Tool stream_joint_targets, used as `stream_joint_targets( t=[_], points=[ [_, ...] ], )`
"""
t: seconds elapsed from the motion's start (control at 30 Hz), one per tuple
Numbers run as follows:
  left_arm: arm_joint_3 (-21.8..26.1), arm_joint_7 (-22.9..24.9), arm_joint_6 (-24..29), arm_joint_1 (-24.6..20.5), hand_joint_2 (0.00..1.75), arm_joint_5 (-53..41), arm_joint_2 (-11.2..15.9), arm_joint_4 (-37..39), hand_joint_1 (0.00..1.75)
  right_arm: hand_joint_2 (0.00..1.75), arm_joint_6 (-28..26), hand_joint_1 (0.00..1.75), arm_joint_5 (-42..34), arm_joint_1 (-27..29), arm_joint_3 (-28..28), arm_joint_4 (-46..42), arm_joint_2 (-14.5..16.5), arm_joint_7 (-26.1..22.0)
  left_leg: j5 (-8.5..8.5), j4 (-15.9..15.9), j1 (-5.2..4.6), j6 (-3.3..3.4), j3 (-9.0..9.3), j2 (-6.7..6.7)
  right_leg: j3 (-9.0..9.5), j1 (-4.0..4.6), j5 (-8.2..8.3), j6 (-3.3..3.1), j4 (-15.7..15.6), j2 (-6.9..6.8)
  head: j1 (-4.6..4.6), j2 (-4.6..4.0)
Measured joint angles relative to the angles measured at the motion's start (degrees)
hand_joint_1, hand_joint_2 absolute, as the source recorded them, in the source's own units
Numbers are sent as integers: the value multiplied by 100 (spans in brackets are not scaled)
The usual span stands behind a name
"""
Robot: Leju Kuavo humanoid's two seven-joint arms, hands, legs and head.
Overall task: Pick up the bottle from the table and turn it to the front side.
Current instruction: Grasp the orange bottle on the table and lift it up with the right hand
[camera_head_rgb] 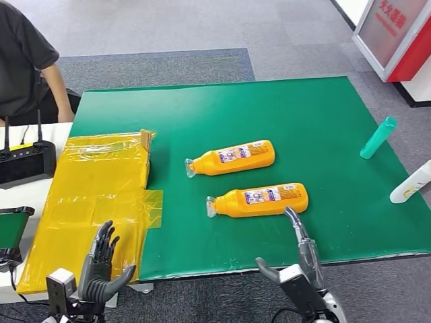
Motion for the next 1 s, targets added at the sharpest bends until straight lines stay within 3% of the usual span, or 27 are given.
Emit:
stream_joint_targets(
  t=[0.57, 0.77, 1.0],
  points=[
    [113, -2, -31, -63, 175, -8, -40, 146, 0, 175, 8, 0, 228, -66, -170, -174, -145, 133, -1, 0, 0, 0, -1, 0, -1, 0, -2, -2, 0, 0, 0, 0],
    [128, -71, -77, -78, 175, -191, -39, 154, 0, 175, 94, 0, 1149, -327, -294, -192, -378, 660, 0, 0, 0, 1, 0, 0, 1, 0, 2, 2, 0, 0, 1, 0],
    [93, -208, -185, -155, 175, -343, -15, 211, 0, 175, 869, 0, 2095, -1151, -295, 186, -870, 1472, 8, 0, -1, 6, -1, 0, 3, -1, 11, 8, 0, 1, -1, 0]
  ],
)
